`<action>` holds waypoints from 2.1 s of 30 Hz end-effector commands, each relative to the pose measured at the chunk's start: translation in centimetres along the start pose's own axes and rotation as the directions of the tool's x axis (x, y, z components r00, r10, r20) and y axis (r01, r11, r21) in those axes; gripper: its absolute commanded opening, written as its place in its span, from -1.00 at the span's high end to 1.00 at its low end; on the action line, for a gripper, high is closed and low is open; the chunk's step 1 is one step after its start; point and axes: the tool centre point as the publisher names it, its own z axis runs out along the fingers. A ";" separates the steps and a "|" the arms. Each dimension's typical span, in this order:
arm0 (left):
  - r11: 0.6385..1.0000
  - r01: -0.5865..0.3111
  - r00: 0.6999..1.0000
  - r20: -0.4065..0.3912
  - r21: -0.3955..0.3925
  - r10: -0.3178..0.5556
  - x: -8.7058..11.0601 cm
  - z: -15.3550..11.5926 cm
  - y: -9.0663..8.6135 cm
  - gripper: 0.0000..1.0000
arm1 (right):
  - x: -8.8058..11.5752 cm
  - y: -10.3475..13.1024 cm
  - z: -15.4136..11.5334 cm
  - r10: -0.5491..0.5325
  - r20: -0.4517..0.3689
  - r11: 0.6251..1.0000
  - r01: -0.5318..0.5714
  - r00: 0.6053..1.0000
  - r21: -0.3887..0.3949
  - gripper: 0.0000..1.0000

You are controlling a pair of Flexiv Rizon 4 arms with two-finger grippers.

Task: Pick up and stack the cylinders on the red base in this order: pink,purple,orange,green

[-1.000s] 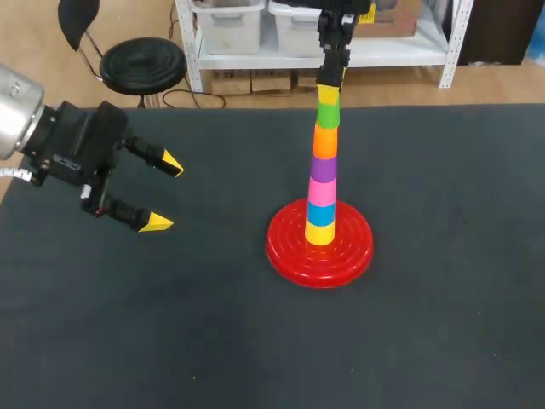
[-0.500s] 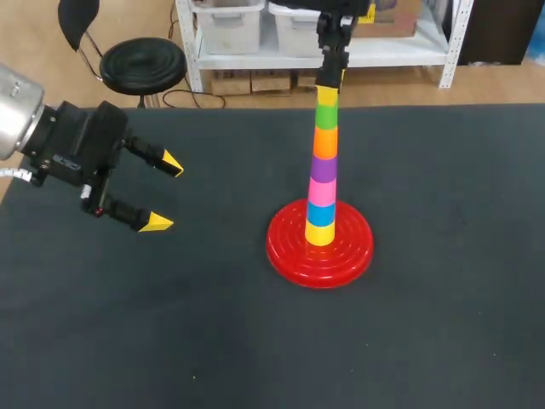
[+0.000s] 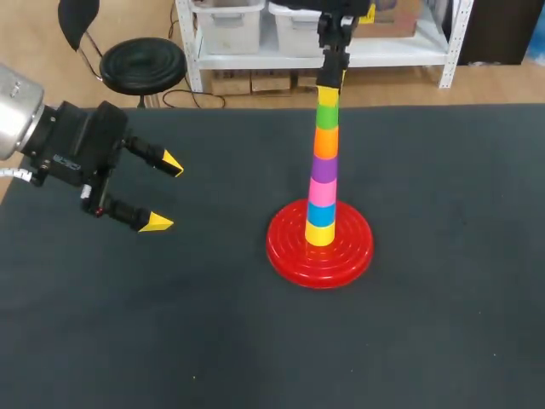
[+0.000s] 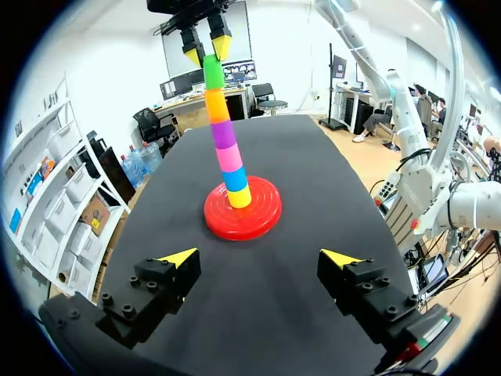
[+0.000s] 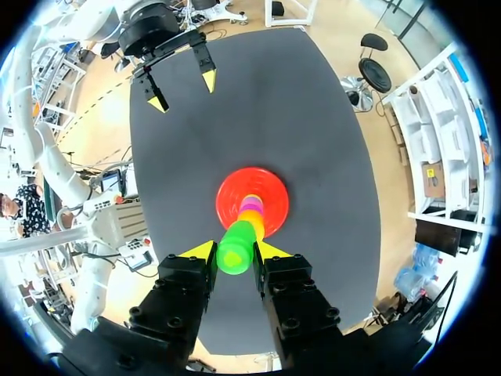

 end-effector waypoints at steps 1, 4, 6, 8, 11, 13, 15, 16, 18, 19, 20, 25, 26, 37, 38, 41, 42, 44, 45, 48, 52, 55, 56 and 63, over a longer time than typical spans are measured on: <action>1.000 -0.002 1.000 0.003 -0.001 0.002 0.1 0.0 0.0 -1.00 | 0.1 -0.1 0.1 -0.002 -0.004 1.000 0.002 1.000 0.000 1.00; 1.000 -0.002 1.000 0.003 -0.001 0.002 0.1 0.0 0.0 -1.00 | 0.1 0.1 -0.1 -0.003 -0.006 1.000 0.003 1.000 0.000 1.00; 1.000 -0.002 1.000 0.003 -0.001 0.002 0.1 0.0 0.0 -1.00 | 0.1 0.1 -0.3 -0.002 -0.006 1.000 0.002 1.000 0.002 1.00; 1.000 -0.002 1.000 0.003 -0.001 0.002 0.1 0.0 0.0 -1.00 | 0.1 0.1 -0.4 -0.001 -0.005 1.000 0.001 1.000 0.003 1.00; 1.000 -0.002 1.000 0.003 -0.001 0.002 0.1 0.0 0.0 -1.00 | 0.1 0.1 -0.3 -0.002 -0.006 1.000 0.002 1.000 0.002 1.00; 1.000 -0.002 1.000 0.003 -0.001 0.002 0.1 0.0 0.0 -1.00 | 0.0 0.1 -0.2 -0.003 -0.008 1.000 0.003 1.000 0.001 1.00; 1.000 -0.002 1.000 0.003 -0.001 0.002 0.1 0.0 0.0 -1.00 | -0.1 0.0 -0.1 -0.006 -0.008 1.000 0.006 1.000 -0.002 1.00; 1.000 -0.002 1.000 0.003 -0.001 0.002 0.1 0.0 0.0 -1.00 | -0.2 0.0 0.0 -0.007 -0.009 1.000 0.007 1.000 -0.003 1.00; 1.000 -0.002 1.000 0.003 -0.001 0.002 0.1 0.0 0.0 -1.00 | -0.2 -0.1 0.2 -0.006 -0.014 1.000 0.006 1.000 -0.009 1.00; 1.000 -0.002 1.000 0.003 -0.001 0.002 0.1 0.0 0.0 -1.00 | -0.2 -0.2 0.2 -0.005 -0.014 1.000 0.005 1.000 -0.011 1.00; 1.000 -0.002 1.000 0.003 -0.001 0.002 0.1 0.0 0.0 -1.00 | -0.2 -0.2 0.3 -0.005 -0.013 1.000 0.005 1.000 -0.014 1.00; 1.000 -0.002 1.000 0.003 -0.001 0.002 0.1 0.0 0.0 -1.00 | -0.1 -0.3 0.5 -0.003 -0.020 1.000 0.002 1.000 -0.023 1.00; 1.000 -0.002 1.000 0.003 -0.001 0.002 0.1 0.0 0.0 -1.00 | -0.1 -0.3 0.5 -0.002 -0.020 1.000 0.002 1.000 -0.024 1.00; 1.000 -0.002 1.000 0.003 -0.001 0.002 0.1 0.0 0.0 -1.00 | -0.2 -0.3 0.8 -0.008 -0.055 0.999 0.006 0.998 -0.031 1.00; 1.000 -0.002 1.000 0.003 -0.001 0.002 0.1 0.0 0.0 -1.00 | -0.2 -0.3 0.9 -0.007 -0.058 1.000 0.006 0.998 -0.031 1.00; 1.000 -0.002 1.000 0.003 -0.001 0.002 0.1 0.0 0.0 -1.00 | -0.1 -0.3 1.0 -0.007 -0.060 0.999 0.005 0.998 -0.032 1.00; 1.000 -0.002 1.000 0.003 -0.001 0.002 0.1 0.0 0.0 -1.00 | -0.1 -0.3 1.0 -0.006 -0.060 0.999 0.004 0.998 -0.033 1.00; 1.000 -0.002 1.000 0.003 -0.001 0.002 0.1 0.0 0.0 -1.00 | 0.0 -0.4 1.0 -0.002 -0.061 1.000 0.000 0.998 -0.031 1.00; 1.000 -0.002 1.000 0.003 -0.001 0.002 0.1 0.0 0.0 -1.00 | 0.0 -0.4 1.0 0.000 -0.062 1.000 -0.002 0.998 -0.030 1.00; 1.000 -0.002 1.000 0.003 -0.001 0.002 0.1 0.0 0.0 -1.00 | 0.1 -0.4 0.9 0.001 -0.063 1.000 -0.003 0.998 -0.027 1.00; 1.000 -0.002 1.000 0.003 -0.001 0.002 0.1 0.0 0.0 -1.00 | 0.0 -0.3 0.9 -0.004 -0.067 1.000 0.002 0.998 -0.024 1.00; 1.000 -0.002 1.000 0.003 -0.001 0.002 0.1 0.0 0.0 -1.00 | -0.1 -0.3 1.2 -0.003 -0.079 1.000 0.001 0.997 -0.022 1.00; 1.000 -0.002 1.000 0.003 -0.001 0.002 0.1 0.0 0.0 -1.00 | -0.1 -0.3 1.2 -0.002 -0.079 1.000 0.001 0.997 -0.020 1.00; 1.000 -0.002 1.000 0.003 -0.001 0.002 0.1 0.0 0.0 -1.00 | -0.2 -0.4 1.9 0.002 -0.107 1.000 -0.005 0.994 -0.020 1.00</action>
